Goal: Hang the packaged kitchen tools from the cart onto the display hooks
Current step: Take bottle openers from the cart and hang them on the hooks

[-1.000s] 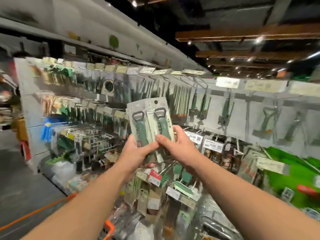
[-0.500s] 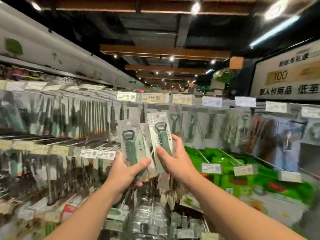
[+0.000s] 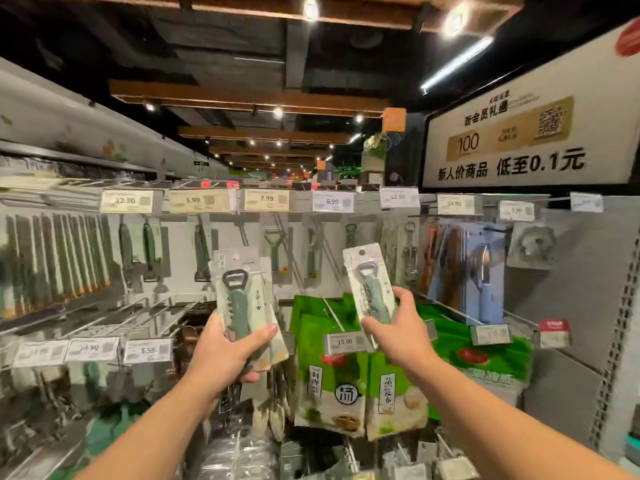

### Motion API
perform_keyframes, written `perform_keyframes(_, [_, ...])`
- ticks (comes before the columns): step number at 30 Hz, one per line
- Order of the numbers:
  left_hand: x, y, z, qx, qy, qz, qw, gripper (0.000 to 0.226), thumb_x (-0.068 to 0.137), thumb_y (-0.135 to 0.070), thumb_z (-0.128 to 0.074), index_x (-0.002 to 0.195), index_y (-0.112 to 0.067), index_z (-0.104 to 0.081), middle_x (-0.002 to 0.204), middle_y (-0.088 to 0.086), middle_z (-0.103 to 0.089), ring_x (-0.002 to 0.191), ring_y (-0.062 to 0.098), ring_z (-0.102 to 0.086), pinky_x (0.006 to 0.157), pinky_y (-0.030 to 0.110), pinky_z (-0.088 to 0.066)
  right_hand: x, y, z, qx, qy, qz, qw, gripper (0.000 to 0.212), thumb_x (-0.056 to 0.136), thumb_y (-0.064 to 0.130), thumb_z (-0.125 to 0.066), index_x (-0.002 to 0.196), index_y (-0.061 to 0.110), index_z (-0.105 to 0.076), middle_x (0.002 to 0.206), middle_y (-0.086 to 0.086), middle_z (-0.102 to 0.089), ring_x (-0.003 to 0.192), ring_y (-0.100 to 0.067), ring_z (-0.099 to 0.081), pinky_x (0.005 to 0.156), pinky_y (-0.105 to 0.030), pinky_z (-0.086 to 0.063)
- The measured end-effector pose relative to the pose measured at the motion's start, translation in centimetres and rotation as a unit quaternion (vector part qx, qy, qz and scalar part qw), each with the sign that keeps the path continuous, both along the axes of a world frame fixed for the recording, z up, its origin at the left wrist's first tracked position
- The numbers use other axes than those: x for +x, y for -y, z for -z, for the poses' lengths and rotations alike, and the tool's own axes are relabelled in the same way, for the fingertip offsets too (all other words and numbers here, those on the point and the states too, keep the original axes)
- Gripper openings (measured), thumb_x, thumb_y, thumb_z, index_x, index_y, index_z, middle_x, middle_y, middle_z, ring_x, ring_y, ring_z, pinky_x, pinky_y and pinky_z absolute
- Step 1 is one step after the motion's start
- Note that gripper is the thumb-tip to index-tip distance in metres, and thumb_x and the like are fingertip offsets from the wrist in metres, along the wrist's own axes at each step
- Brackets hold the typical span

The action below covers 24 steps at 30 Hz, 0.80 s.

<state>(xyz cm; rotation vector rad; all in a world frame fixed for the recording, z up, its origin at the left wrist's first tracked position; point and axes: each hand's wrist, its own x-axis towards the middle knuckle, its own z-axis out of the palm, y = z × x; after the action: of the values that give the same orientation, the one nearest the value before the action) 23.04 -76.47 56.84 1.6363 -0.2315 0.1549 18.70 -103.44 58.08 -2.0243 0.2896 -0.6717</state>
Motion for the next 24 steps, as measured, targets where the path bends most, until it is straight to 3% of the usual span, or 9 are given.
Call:
perform_keyframes(2, [0.7,1.7,0.0,0.003,0.003,0.01,1.0,0.049,0.079,-0.027,-0.091,0.114,-0.024,-0.057,0.105,0.005,-0.075,0.077,0.017,-0.079,0.058,0.039,-0.064,0.2,1.7,0.3,-0.003,-0.001,0.007,1.0,0.072,0.087,0.021,-0.075,0.146,0.026,-0.034,0.114,0.004,-0.062,0.087,-0.005,-0.062,0.06,-0.018,-0.046])
perform_keyframes(8, [2.4,6.8,0.0,0.006,-0.004,0.036,0.999,0.048,0.081,-0.023,-0.09,0.116,-0.022,-0.057,0.103,0.007,-0.077,0.074,0.016,-0.08,0.051,0.034,-0.06,1.7,5.9,0.7,0.014,0.002,0.029,0.999,0.075,0.085,0.021,-0.076,0.145,0.028,-0.032,0.116,0.003,-0.064,0.089,-0.011,-0.065,0.064,-0.026,-0.05])
perform_keyframes(14, [4.0,10.3,-0.3,0.019,-0.012,0.036,0.999,0.049,0.08,-0.027,-0.091,0.115,-0.02,-0.057,0.104,0.009,-0.076,0.076,0.022,-0.08,0.057,0.038,-0.063,3.8,8.7,0.1,0.022,0.03,0.003,0.999,0.071,0.087,0.014,-0.075,0.131,0.037,-0.025,0.123,-0.001,-0.061,0.092,-0.006,-0.063,0.061,-0.014,-0.046])
perform_keyframes(16, [4.4,11.0,-0.5,0.023,-0.01,0.035,0.999,0.052,0.078,-0.029,-0.092,0.116,-0.021,-0.057,0.104,0.008,-0.076,0.078,0.022,-0.08,0.057,0.039,-0.063,4.5,9.0,-0.4,0.03,0.054,-0.006,0.998,0.073,0.086,0.017,-0.076,0.133,0.04,-0.025,0.127,-0.002,-0.062,0.097,-0.011,-0.066,0.068,-0.017,-0.05])
perform_keyframes(20, [5.4,12.2,-0.8,0.016,-0.008,0.027,0.999,0.053,0.077,-0.029,-0.092,0.117,-0.022,-0.059,0.102,0.008,-0.079,0.077,0.021,-0.079,0.056,0.037,-0.061,5.9,9.1,-1.8,0.031,0.119,-0.021,0.992,0.074,0.082,0.027,-0.078,0.13,0.051,-0.028,0.137,0.0,-0.057,0.116,-0.024,-0.062,0.096,-0.045,-0.055])
perform_keyframes(22, [5.6,12.8,-1.0,0.012,-0.007,0.023,1.0,0.052,0.077,-0.028,-0.092,0.117,-0.019,-0.059,0.1,0.01,-0.079,0.073,0.021,-0.078,0.057,0.038,-0.061,6.4,9.1,-2.4,0.038,0.147,-0.03,0.988,0.073,0.083,0.027,-0.078,0.133,0.049,-0.03,0.142,0.004,-0.053,0.122,-0.023,-0.058,0.102,-0.045,-0.052])
perform_keyframes(24, [5.8,13.4,-1.1,0.013,-0.005,0.02,1.0,0.052,0.078,-0.029,-0.091,0.117,-0.019,-0.059,0.1,0.01,-0.079,0.072,0.021,-0.078,0.058,0.038,-0.062,7.2,9.4,-2.7,0.044,0.162,-0.032,0.985,0.07,0.087,0.024,-0.077,0.138,0.041,-0.032,0.144,0.005,-0.048,0.12,-0.019,-0.055,0.096,-0.035,-0.05])
